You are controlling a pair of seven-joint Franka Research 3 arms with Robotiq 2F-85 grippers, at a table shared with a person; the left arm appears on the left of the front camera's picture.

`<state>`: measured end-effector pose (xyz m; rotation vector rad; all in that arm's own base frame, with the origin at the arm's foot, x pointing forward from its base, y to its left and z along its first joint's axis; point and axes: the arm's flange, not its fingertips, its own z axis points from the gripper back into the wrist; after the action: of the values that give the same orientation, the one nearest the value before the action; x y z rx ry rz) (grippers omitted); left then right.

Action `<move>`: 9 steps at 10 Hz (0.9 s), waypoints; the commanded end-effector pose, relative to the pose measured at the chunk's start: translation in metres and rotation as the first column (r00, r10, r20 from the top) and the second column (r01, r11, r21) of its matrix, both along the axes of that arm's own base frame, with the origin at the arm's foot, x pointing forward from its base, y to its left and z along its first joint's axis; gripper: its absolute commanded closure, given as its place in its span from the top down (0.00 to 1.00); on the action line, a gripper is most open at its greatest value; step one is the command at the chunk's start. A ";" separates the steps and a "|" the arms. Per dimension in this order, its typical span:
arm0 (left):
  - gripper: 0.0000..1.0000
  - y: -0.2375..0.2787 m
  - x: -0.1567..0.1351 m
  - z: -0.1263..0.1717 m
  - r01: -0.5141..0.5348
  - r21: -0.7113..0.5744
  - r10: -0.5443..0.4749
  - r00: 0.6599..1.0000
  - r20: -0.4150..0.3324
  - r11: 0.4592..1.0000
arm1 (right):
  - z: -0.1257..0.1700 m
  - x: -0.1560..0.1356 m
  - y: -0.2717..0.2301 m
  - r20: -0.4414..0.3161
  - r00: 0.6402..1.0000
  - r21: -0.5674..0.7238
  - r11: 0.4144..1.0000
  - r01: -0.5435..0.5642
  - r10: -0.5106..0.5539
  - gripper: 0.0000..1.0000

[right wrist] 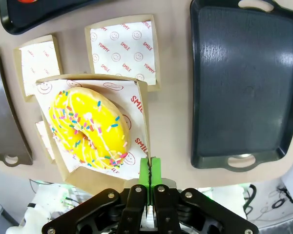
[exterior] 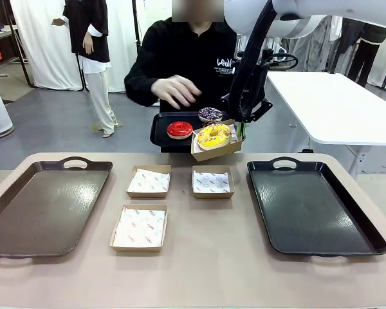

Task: Individually package the donuts and arrange them on the tray.
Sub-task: Place the picked Paper togo box on the Handle tray while simultaneously picking up another Paper togo box from the table with the other hand.

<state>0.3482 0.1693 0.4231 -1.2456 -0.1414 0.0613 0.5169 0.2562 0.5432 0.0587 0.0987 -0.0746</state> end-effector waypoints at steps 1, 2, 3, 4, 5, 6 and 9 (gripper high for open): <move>1.00 0.001 -0.001 0.001 -0.006 -0.004 0.006 1.000 0.000 1.000 | -0.003 -0.005 -0.004 -0.001 1.000 -0.004 1.000 0.006 -0.006 0.00; 1.00 0.001 -0.001 0.001 -0.006 -0.004 0.006 1.000 0.000 1.000 | -0.003 -0.005 -0.004 -0.001 1.000 -0.004 1.000 0.006 -0.006 0.00; 1.00 0.001 -0.001 0.001 -0.006 -0.004 0.006 1.000 0.000 1.000 | -0.003 -0.005 -0.004 -0.001 1.000 -0.004 1.000 0.006 -0.006 0.00; 1.00 0.001 -0.001 0.001 -0.006 -0.004 0.006 1.000 0.000 1.000 | -0.003 -0.005 -0.004 -0.001 1.000 -0.004 1.000 0.006 -0.006 0.00; 1.00 0.001 -0.001 0.001 -0.006 -0.004 0.006 1.000 0.000 1.000 | -0.003 -0.005 -0.004 -0.001 1.000 -0.004 1.000 0.006 -0.006 0.00; 1.00 0.001 -0.001 0.001 -0.006 -0.004 0.006 1.000 0.000 1.000 | -0.003 -0.005 -0.004 -0.001 1.000 -0.004 1.000 0.006 -0.006 0.00; 1.00 -0.029 0.009 0.030 -0.013 0.191 0.014 1.000 -0.003 0.981 | 0.022 -0.040 -0.012 0.019 0.991 -0.029 0.990 -0.135 0.135 0.01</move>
<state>0.3554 0.1598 0.4356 -1.1692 -0.1571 0.0487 0.5026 0.2573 0.5554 0.0514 0.0952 -0.0047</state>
